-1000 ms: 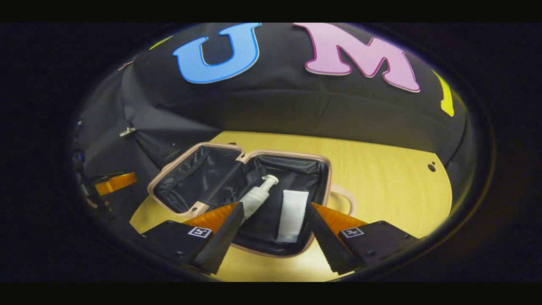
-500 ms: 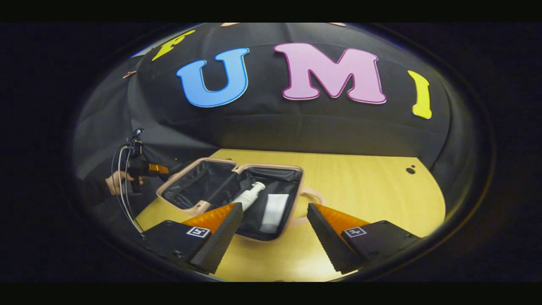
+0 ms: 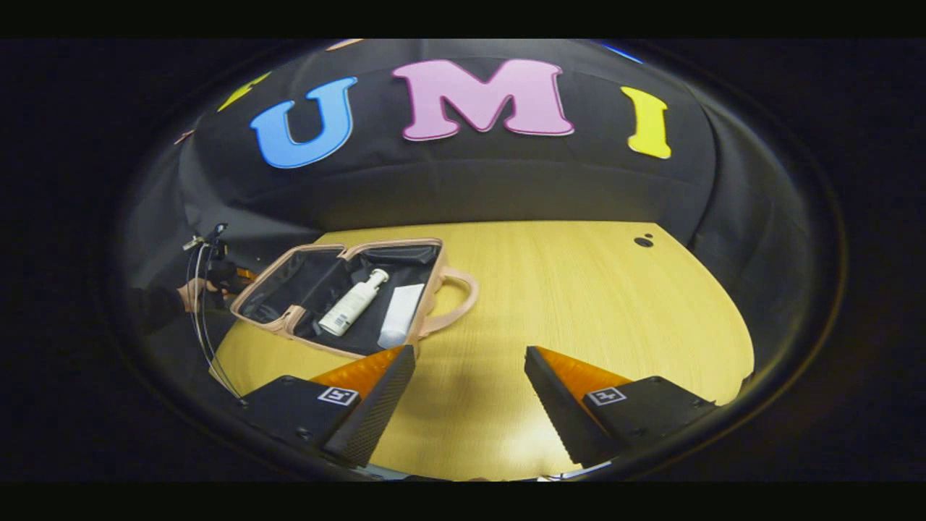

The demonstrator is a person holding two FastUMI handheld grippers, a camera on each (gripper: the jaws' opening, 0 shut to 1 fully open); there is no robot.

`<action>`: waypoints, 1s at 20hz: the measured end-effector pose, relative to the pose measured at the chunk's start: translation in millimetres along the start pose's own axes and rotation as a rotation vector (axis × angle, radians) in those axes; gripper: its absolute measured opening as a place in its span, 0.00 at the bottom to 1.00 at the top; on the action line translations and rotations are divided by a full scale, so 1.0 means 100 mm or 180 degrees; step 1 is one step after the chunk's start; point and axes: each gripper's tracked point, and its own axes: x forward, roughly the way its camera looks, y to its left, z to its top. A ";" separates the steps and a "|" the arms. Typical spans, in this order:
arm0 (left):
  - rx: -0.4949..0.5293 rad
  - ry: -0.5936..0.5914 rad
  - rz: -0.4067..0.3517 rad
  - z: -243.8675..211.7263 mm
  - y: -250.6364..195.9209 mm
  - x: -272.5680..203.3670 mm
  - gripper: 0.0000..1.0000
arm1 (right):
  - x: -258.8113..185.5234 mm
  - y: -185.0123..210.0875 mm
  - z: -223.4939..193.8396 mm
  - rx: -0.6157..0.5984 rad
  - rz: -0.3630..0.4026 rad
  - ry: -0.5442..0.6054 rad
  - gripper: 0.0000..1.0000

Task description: First open the suitcase, pack the skin care products into it, and then close the suitcase.

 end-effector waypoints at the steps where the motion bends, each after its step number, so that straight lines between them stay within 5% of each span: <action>1: 0.0071 0.0061 0.0016 -0.03 0.02 0.05 0.82 | 0.01 -0.07 0.00 -0.0011 -0.0040 -0.0013 0.98; 2: 0.0093 0.0127 -0.0049 -0.09 -0.04 0.09 0.70 | 0.01 -0.12 0.00 -0.0021 -0.0066 -0.0022 0.98; 3: 0.0112 0.0121 -0.0112 -0.07 -0.09 0.12 0.74 | 0.01 -0.15 -0.01 -0.0023 -0.0086 -0.0022 0.98; 6: 0.0280 0.0079 -0.0195 -0.05 -0.13 0.08 0.59 | 0.00 -0.23 -0.10 -0.0001 -0.0089 0.0034 0.98; 9: 0.0490 -0.0003 -0.0127 -0.01 -0.19 0.06 0.24 | 0.00 -0.29 -0.13 -0.0041 -0.0114 0.0040 0.98; 15: 0.0711 -0.0433 -0.0068 0.36 -0.30 -0.50 0.13 | -0.02 -0.33 -0.08 0.0018 -0.0110 -0.0011 0.98; 20: 0.0899 -0.0860 -0.0420 0.87 -0.79 -1.55 0.10 | -0.15 -0.39 0.01 -0.0032 -0.0134 -0.0101 0.98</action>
